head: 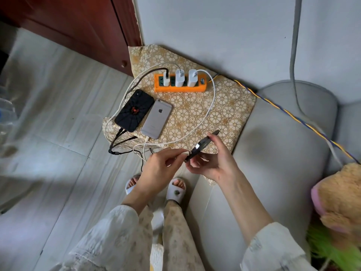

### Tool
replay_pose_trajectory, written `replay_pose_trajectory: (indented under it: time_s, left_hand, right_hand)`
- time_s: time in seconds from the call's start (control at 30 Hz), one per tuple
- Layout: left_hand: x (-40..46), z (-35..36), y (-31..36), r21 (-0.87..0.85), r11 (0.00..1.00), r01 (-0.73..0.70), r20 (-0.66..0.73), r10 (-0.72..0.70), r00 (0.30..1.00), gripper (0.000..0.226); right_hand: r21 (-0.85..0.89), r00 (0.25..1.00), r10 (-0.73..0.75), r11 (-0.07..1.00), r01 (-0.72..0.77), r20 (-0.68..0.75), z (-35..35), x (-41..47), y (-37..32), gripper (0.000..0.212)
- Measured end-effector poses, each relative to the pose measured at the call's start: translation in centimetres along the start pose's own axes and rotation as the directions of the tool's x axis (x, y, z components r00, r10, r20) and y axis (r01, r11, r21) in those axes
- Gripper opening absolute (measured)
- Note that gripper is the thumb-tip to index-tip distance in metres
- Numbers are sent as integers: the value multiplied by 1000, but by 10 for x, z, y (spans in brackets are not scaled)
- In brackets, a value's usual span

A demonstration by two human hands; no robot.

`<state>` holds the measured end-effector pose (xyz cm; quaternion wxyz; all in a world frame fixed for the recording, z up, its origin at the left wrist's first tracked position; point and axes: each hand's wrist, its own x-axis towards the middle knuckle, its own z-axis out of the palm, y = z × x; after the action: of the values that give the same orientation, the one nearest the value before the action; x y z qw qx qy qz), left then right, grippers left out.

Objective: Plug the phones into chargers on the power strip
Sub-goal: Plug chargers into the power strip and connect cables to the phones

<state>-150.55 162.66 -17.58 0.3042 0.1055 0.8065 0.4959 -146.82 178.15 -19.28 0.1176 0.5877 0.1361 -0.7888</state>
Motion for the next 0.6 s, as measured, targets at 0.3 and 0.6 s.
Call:
replay_pose_trajectory:
  time_s: [0.3, 0.6]
  left_hand:
    - [2, 8, 9, 368, 923, -112, -108, 162, 981, 14]
    - [8, 14, 4, 580, 796, -175, -79, 268, 960, 16]
  right_hand:
    - [-42, 988, -141, 989, 139, -62, 0, 0, -1, 41]
    - [-151, 976, -186, 974, 168, -114, -2, 6, 3, 30]
